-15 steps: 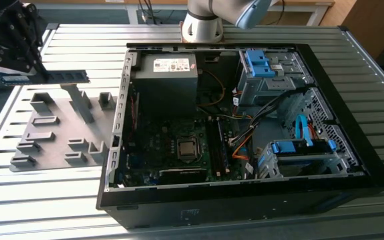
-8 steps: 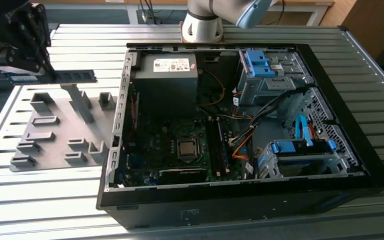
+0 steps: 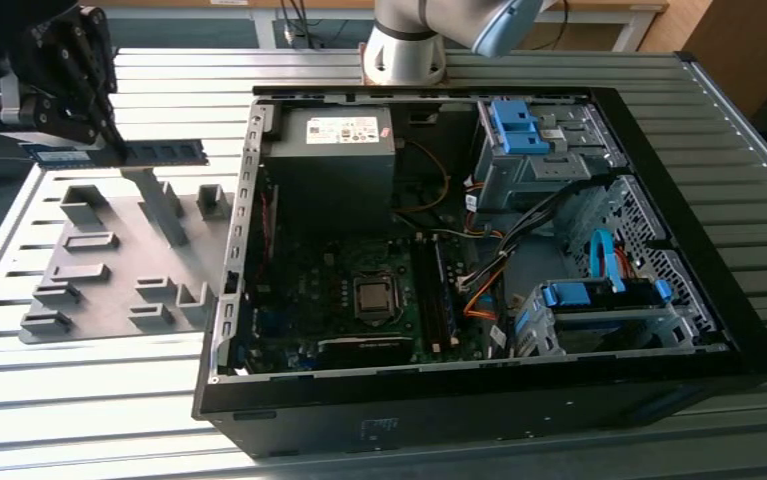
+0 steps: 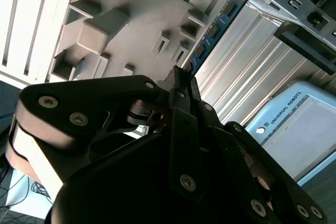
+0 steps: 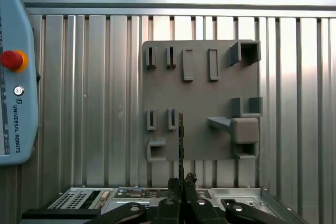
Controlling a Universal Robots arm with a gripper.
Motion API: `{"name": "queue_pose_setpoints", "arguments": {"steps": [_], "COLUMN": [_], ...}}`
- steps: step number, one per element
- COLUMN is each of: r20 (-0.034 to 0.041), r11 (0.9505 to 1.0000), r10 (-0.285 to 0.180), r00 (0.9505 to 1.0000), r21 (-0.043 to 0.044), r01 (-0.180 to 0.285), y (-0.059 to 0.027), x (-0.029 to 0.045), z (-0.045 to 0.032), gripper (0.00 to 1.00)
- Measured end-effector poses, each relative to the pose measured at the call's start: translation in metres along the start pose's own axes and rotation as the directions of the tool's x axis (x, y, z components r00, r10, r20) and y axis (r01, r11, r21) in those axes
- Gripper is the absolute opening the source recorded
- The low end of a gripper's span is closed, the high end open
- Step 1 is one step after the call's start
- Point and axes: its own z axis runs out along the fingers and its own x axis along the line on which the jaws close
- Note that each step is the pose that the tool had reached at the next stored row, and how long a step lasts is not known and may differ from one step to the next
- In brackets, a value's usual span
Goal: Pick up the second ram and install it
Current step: 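Pick up the second ram and move it above second insertion slot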
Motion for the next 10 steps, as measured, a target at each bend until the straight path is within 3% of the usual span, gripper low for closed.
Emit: {"name": "queue_pose_setpoints", "arguments": {"steps": [10], "r20": [0.0], "r11": [1.0], "r10": [0.0], "r00": [1.0], "r21": [0.0], "r01": [0.0], "y": [-0.0157], "x": [-0.0002], "z": [-0.0001], "gripper": [0.14]}}
